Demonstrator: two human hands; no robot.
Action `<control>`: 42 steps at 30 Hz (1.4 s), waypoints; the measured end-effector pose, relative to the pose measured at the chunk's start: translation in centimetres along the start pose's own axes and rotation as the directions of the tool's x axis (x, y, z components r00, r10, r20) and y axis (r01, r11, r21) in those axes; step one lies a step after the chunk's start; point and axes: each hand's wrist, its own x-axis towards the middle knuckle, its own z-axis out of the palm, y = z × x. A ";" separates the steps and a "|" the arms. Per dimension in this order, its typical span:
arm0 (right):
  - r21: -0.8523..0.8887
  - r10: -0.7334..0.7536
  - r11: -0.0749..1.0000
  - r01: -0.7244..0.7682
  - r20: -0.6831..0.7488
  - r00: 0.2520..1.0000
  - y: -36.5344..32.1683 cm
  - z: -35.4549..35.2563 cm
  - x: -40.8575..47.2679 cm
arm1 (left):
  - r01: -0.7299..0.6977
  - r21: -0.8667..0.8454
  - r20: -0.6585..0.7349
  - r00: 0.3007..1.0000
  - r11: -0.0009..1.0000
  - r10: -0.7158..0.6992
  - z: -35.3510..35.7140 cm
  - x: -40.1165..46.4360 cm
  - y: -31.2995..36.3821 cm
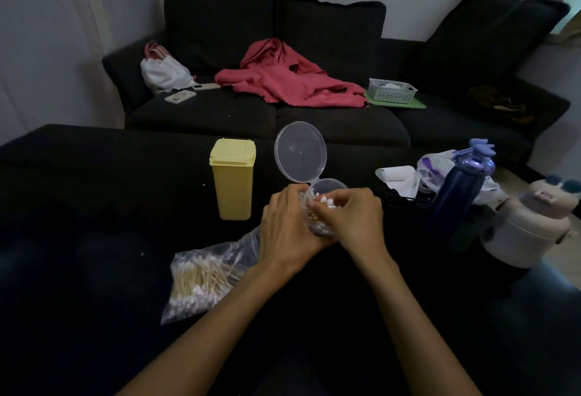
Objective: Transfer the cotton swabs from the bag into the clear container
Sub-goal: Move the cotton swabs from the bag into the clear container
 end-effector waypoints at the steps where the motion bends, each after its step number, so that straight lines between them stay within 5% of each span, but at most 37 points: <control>1: -0.040 0.003 0.999 -0.001 0.060 0.998 -0.1 -0.3 0.2 | -0.008 0.009 0.013 1.000 1.000 0.008 -0.1 -0.1 -0.1; 8: -0.300 0.070 0.951 0.071 0.435 0.898 -1.5 -0.8 1.7 | -0.066 0.029 0.037 0.997 0.997 0.065 -0.1 -0.2 -0.6; 15: -0.089 0.024 0.994 0.056 0.714 0.699 -0.8 -4.4 2.9 | -0.104 -0.023 0.127 0.986 0.994 0.106 -1.2 0.3 -1.3; 22: 0.117 -0.070 0.993 -0.028 0.754 0.653 -0.1 -6.4 2.9 | -0.083 -0.128 0.204 0.973 0.988 0.109 -2.1 0.9 -1.1; 25: 0.041 -0.072 0.997 0.063 0.750 0.657 -0.7 -6.1 2.5 | -0.063 -0.179 0.228 0.968 0.982 0.104 -1.9 0.9 -1.3; 28: -0.015 -0.131 0.982 0.189 0.670 0.731 -1.3 -5.0 2.3 | -0.064 -0.196 0.267 0.957 0.979 0.116 -1.9 0.9 -0.9; 33: -0.154 -0.099 0.968 0.198 0.492 0.865 -1.4 -3.5 2.2 | -0.064 -0.237 0.254 0.959 0.969 0.125 -1.9 0.7 -0.5; 38: 0.025 -0.124 0.989 0.144 0.661 0.740 -1.2 -4.9 2.2 | -0.009 -0.269 0.306 0.948 0.963 0.094 -2.2 0.5 -1.1; 42: 0.067 -0.242 0.966 0.248 0.558 0.793 -0.4 -6.5 2.5 | 0.033 -0.298 0.305 0.950 0.954 0.062 -2.0 0.6 -1.7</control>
